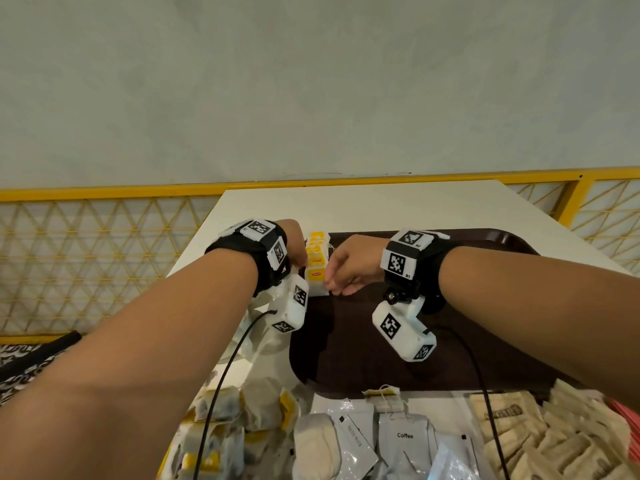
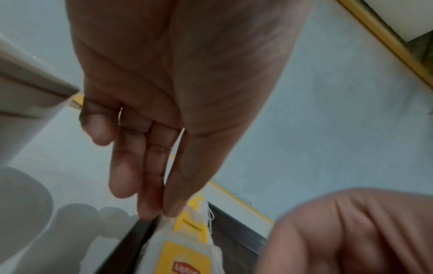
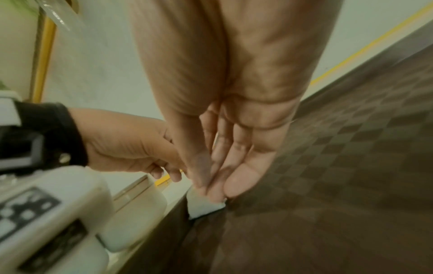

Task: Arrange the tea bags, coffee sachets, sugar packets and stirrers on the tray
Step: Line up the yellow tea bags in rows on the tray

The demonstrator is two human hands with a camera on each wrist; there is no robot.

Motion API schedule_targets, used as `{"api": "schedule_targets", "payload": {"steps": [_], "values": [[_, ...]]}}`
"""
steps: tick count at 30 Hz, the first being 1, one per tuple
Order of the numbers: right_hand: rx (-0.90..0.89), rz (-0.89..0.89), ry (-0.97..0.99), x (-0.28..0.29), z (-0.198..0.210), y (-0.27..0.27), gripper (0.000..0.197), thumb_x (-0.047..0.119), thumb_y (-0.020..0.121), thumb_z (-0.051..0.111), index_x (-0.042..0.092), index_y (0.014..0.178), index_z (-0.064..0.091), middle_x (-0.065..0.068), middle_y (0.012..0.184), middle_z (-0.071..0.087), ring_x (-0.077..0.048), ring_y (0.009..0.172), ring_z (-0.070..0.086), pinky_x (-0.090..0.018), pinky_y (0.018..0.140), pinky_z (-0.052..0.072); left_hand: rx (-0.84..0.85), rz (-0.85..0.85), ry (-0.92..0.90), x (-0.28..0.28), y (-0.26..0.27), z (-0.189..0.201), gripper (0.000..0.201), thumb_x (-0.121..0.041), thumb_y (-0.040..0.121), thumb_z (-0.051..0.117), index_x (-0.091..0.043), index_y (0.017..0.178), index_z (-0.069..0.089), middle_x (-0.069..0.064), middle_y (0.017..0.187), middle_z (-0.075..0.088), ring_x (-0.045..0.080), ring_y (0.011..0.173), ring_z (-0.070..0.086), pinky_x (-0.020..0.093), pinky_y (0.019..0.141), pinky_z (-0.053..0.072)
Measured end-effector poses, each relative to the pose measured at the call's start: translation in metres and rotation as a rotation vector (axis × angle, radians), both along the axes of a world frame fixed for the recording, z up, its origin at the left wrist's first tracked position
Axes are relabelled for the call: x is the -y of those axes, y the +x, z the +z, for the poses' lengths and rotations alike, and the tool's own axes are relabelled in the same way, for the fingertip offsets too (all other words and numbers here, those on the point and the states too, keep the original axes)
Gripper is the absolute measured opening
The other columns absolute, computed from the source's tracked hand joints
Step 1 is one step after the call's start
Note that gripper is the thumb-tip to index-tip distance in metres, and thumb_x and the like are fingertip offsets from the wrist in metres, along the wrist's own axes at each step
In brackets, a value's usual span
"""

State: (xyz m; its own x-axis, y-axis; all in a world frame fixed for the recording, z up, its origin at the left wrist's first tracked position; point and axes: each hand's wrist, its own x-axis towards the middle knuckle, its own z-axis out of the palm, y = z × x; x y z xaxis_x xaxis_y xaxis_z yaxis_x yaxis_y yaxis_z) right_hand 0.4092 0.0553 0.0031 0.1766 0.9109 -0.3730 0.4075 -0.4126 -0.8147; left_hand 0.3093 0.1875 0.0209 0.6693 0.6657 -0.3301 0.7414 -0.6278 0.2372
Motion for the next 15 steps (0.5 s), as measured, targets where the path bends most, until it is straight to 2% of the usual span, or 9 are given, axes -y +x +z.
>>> {"api": "schedule_targets", "payload": {"steps": [2,5,9,15], "values": [[0.043,0.087,-0.04,0.003,-0.001,-0.002,0.014,-0.007,0.085,0.062,0.003,0.093,0.067,-0.015,0.101,0.07,-0.012,0.081,0.067,-0.022,0.079,0.056,-0.001,-0.002,0.019,0.0,0.002,0.001,0.026,-0.019,0.084,0.068,-0.004,0.105,0.072,0.009,0.109,0.071,0.022,0.104,0.066,0.036,0.096,0.05],[0.082,0.119,-0.03,0.001,-0.006,-0.005,0.025,-0.012,0.086,0.057,-0.004,0.108,0.066,-0.018,0.114,0.067,-0.011,0.082,0.066,-0.018,0.075,0.056,-0.018,-0.012,0.021,0.002,0.003,0.002,0.03,-0.027,0.082,0.07,-0.006,0.104,0.072,0.006,0.11,0.071,0.021,0.103,0.066,0.035,0.096,0.051],[0.117,0.098,-0.006,-0.005,-0.008,-0.006,0.029,-0.014,0.086,0.055,-0.006,0.112,0.065,-0.02,0.115,0.066,-0.01,0.079,0.065,-0.02,0.077,0.054,-0.056,-0.051,0.036,0.002,0.003,0.001,0.036,-0.032,0.078,0.076,-0.011,0.107,0.072,0.005,0.111,0.069,0.021,0.102,0.066,0.037,0.097,0.05],[0.121,0.091,-0.014,-0.009,-0.008,-0.006,0.029,-0.013,0.085,0.055,-0.006,0.111,0.065,-0.02,0.112,0.067,-0.011,0.078,0.065,-0.019,0.075,0.055,-0.077,-0.075,0.086,0.004,0.007,0.0,0.043,-0.028,0.084,0.071,-0.005,0.118,0.064,0.012,0.121,0.064,0.025,0.112,0.06,0.035,0.1,0.047]]}}
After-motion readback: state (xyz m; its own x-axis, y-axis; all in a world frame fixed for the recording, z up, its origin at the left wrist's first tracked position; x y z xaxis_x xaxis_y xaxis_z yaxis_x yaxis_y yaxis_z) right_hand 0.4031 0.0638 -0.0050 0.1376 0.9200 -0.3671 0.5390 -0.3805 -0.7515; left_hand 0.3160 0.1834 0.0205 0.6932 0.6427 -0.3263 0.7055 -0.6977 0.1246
